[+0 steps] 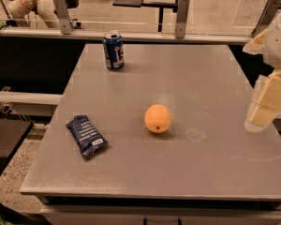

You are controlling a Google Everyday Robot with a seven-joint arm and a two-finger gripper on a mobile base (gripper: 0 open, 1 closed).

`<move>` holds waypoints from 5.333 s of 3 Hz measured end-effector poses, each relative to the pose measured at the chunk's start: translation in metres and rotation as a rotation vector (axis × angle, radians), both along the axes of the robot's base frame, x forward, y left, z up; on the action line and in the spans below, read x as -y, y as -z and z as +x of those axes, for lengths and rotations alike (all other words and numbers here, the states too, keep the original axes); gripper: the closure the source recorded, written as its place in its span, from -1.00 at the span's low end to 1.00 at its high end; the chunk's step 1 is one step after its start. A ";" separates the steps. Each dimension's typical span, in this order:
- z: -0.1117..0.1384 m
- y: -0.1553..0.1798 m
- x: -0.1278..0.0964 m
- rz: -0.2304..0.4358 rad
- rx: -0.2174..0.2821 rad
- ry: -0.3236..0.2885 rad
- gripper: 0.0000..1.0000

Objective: Move orange near rxbar blueberry

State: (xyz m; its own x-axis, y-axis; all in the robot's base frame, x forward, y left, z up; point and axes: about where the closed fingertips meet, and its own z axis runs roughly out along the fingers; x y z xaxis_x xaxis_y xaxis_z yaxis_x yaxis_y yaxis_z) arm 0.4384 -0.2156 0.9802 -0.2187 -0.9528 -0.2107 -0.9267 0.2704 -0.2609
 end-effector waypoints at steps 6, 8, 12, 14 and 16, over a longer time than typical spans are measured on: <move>0.067 0.096 -0.121 0.142 -0.037 -0.186 -1.00; 0.056 0.125 -0.155 0.171 -0.090 -0.251 -1.00; 0.061 0.120 -0.197 0.174 -0.105 -0.355 0.88; 0.069 0.107 -0.257 0.236 -0.116 -0.457 1.00; 0.049 0.123 -0.289 0.245 -0.149 -0.528 0.68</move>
Offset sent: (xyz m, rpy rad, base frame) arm 0.0397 0.0430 -0.0129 0.0656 -0.0385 0.0641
